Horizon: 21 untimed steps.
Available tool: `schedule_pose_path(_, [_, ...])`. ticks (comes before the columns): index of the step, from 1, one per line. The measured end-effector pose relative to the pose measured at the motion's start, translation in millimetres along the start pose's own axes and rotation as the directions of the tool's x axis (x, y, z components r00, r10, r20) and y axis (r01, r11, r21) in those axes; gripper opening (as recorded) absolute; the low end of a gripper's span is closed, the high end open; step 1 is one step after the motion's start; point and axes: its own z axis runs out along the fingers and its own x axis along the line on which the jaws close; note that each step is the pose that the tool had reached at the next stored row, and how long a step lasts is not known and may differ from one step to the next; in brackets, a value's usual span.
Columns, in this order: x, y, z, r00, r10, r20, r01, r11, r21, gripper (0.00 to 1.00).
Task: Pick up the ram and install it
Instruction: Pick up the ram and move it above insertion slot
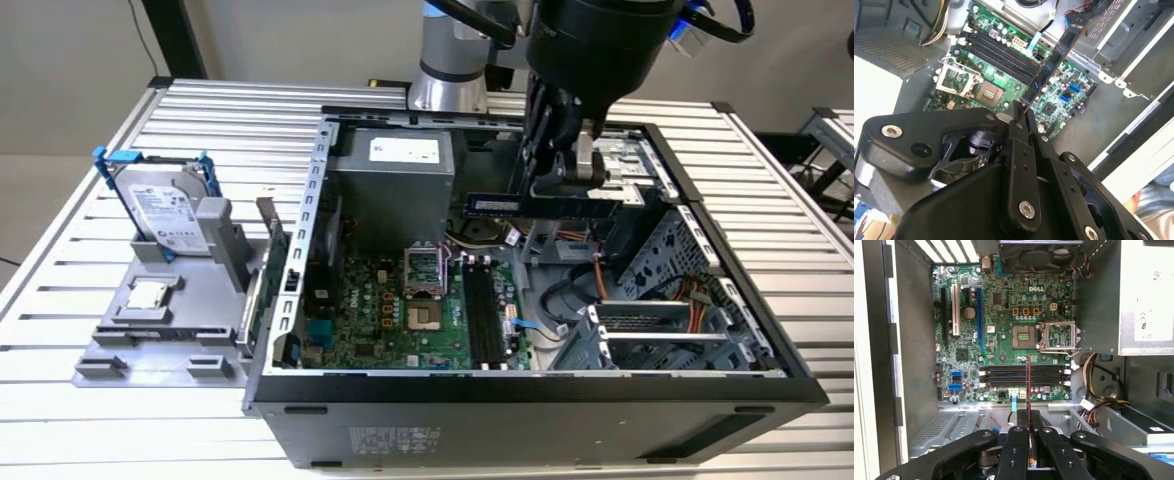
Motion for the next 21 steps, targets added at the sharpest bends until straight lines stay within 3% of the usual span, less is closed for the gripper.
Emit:
schedule_pose_path(12, [-24.5,0.5,1.8,1.0000,-0.004,0.0001,0.004,1.0000,-0.0001,0.00])
schedule_pose_path(21, [-31.1,0.6,3.6,1.0000,-0.008,0.0002,0.008,1.0000,-0.0001,0.00])
